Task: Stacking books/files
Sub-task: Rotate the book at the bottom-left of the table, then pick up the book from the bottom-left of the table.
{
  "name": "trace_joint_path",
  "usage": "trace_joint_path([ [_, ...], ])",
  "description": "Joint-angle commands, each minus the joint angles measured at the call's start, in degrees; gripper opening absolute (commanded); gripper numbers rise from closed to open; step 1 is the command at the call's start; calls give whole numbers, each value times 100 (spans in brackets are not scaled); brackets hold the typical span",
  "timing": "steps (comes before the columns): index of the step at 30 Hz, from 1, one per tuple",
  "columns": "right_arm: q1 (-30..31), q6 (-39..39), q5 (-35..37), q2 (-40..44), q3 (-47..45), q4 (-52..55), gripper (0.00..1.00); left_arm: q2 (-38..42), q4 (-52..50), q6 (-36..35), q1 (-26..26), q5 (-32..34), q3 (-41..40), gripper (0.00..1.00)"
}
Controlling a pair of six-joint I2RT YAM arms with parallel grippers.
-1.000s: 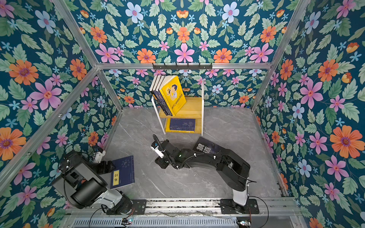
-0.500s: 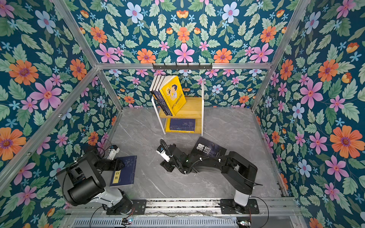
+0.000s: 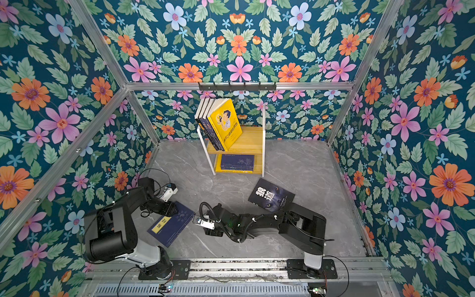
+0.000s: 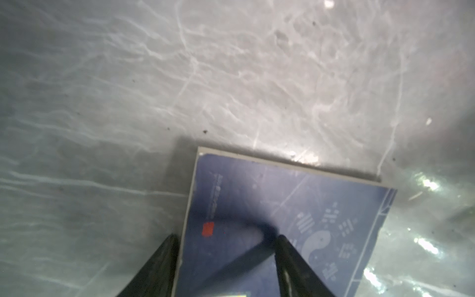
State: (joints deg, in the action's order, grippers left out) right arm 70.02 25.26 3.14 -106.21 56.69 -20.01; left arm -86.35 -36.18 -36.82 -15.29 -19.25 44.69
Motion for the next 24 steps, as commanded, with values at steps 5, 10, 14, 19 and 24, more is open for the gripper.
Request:
trace_joint_path([
  [5,314,1470,152,-1028,830,-661,61,-136,-789,-869,-199,519,5,60],
  [10,343,2186,237,-1418,1155,-764,61,-279,-1031,-1107,-261,543,50,41],
  [14,344,2724,351,-1741,1405,-667,61,-321,-1085,-1216,-291,695,-14,36],
  [19,344,3640,530,-2154,1426,-1057,61,-410,-1149,-1307,-305,732,-85,27],
  [24,391,4329,608,-2379,1421,-1580,61,-570,-1115,-1275,-301,705,-151,10],
])
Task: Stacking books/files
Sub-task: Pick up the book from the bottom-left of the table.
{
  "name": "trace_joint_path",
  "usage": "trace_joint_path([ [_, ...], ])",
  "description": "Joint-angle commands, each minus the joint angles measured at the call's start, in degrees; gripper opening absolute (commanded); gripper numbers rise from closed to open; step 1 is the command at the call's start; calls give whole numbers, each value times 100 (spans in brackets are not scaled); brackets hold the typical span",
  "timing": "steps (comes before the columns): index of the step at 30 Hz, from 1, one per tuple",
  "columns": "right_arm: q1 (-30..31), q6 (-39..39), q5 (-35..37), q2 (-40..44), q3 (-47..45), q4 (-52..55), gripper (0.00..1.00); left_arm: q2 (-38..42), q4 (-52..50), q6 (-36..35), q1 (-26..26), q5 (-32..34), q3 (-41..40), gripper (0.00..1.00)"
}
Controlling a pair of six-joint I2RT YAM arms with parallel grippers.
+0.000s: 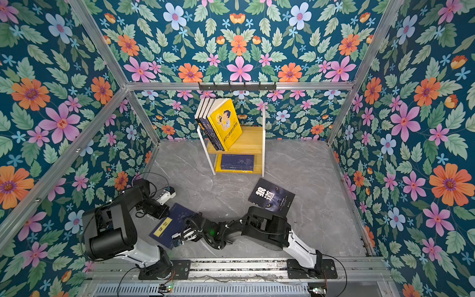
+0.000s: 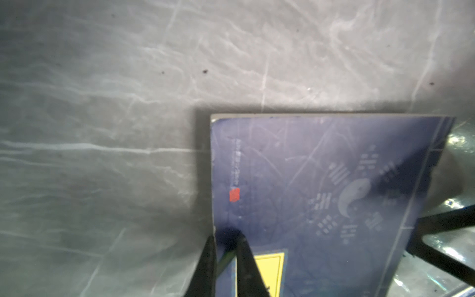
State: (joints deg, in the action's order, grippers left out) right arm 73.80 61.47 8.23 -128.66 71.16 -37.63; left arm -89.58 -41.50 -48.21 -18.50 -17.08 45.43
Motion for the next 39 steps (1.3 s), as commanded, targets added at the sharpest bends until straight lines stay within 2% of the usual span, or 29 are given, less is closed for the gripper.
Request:
trace_joint_path([
  [1,19,818,110,-190,15,155,61,-271,-571,-136,20,488,-239,10],
  [6,20,1183,333,-392,266,-164,60,-280,-575,-100,27,366,-313,4],
  [10,4,1573,481,-611,531,-563,57,-418,-465,-76,33,370,-415,3],
  [17,3,1535,396,-402,503,-330,22,13,-320,144,34,251,-282,9],
  [19,0,1508,416,-259,361,-297,14,300,-198,314,32,139,-151,20],
  [21,-4,1431,423,-92,172,-298,10,554,-79,532,38,-23,20,21],
  [25,-16,1394,601,166,-185,-444,0,894,119,1131,85,-369,518,29],
  [29,-41,1352,800,471,-595,-564,0,1187,359,1802,212,-810,998,44],
  [39,-120,1183,1647,1348,-1642,-1017,0,1773,1459,3123,567,-974,1593,55],
])
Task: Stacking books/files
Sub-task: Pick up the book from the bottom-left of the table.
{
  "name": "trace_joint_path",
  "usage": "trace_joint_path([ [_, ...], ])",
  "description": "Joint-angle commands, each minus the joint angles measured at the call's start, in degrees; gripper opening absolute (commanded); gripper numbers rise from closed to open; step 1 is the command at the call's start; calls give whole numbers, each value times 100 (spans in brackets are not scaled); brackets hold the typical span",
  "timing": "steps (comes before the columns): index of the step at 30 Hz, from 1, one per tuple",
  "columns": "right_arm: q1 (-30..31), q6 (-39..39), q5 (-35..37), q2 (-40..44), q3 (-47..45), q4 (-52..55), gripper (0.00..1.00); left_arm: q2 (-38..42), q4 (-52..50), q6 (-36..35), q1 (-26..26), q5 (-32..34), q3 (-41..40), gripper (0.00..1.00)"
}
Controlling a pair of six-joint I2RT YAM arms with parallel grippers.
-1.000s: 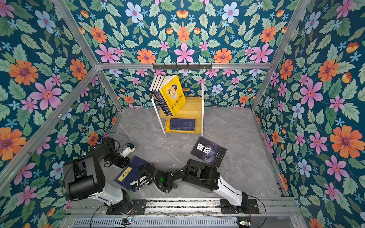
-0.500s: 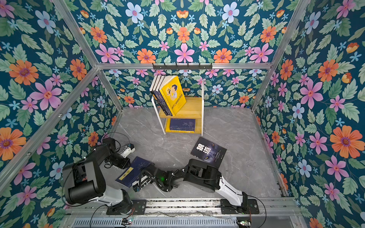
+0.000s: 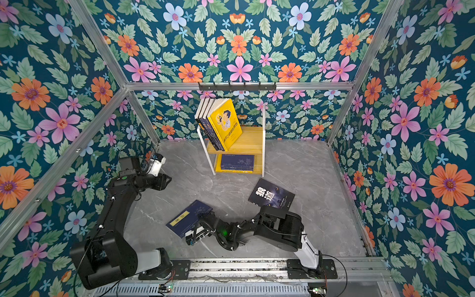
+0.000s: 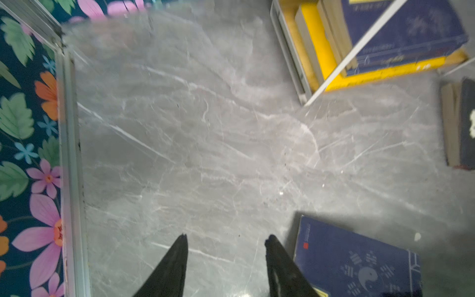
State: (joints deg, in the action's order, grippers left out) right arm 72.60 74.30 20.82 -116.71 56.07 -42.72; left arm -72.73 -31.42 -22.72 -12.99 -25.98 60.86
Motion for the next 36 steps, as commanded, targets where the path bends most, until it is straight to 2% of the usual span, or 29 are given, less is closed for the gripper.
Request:
trace_joint_path([
  [1,0,-105,469,236,-215,-528,0,160,591,720,39,-95,28,57],
  [9,-220,-328,695,1104,-771,-262,0,666,875,1194,418,-224,-269,66],
  [13,-388,-580,654,1660,-926,66,0,1055,909,1235,561,-255,-604,81],
  [20,-664,-875,725,2379,-998,755,0,1730,1149,1092,508,-259,-1289,85],
  [21,-698,-934,765,2454,-1014,819,0,1804,1216,1108,508,-279,-1391,88],
  [22,-745,-1014,797,2538,-1023,897,0,1870,1281,1160,508,-289,-1503,99],
  [31,-1166,-1753,868,3245,-922,2229,0,2197,1833,1475,493,-755,-2355,100],
  [36,-1547,-2033,815,3494,-835,2660,0,2289,2138,1523,491,-736,-2633,100],
])
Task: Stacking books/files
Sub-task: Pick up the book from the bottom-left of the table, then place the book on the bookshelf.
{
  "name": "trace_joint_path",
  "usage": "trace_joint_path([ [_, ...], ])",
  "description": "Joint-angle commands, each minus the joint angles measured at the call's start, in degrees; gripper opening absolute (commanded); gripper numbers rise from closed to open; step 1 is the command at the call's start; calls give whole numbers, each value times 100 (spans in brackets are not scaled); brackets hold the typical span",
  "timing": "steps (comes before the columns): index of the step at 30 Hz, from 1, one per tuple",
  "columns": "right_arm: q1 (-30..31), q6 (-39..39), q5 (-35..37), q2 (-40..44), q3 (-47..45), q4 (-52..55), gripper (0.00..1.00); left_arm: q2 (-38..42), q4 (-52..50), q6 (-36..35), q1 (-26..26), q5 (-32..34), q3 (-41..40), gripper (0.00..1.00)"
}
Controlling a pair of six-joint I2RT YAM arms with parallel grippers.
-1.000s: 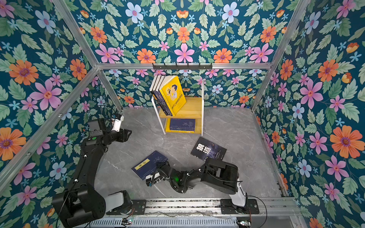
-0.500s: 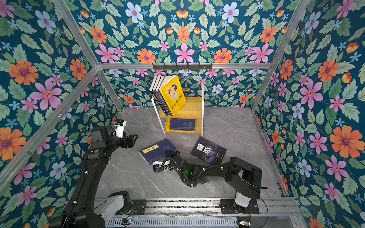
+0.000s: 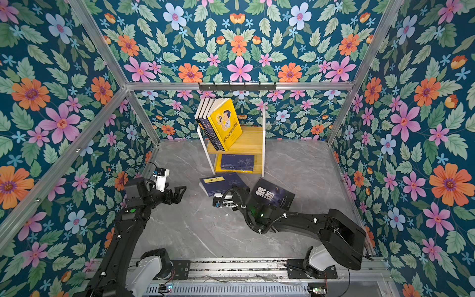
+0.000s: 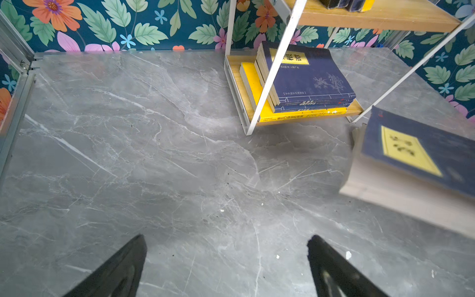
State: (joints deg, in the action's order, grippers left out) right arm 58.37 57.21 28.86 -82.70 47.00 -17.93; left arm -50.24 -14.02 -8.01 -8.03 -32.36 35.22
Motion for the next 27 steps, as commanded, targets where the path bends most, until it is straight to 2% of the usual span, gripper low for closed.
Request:
trace_joint_path([
  [1,-219,-403,4,107,110,237,0,40,417,43,-5,-108,-103,100],
  [9,-824,-565,-115,-274,721,255,0,225,561,8,39,-37,-287,100],
  [18,-1161,554,724,-1639,1596,-216,0,245,560,-172,230,193,-347,100],
  [22,-1230,1210,1065,-2084,1820,-1041,0,227,563,-233,379,348,-360,100],
  [27,-1310,1428,1301,-2379,2170,-1222,0,131,603,-178,442,297,-333,100],
])
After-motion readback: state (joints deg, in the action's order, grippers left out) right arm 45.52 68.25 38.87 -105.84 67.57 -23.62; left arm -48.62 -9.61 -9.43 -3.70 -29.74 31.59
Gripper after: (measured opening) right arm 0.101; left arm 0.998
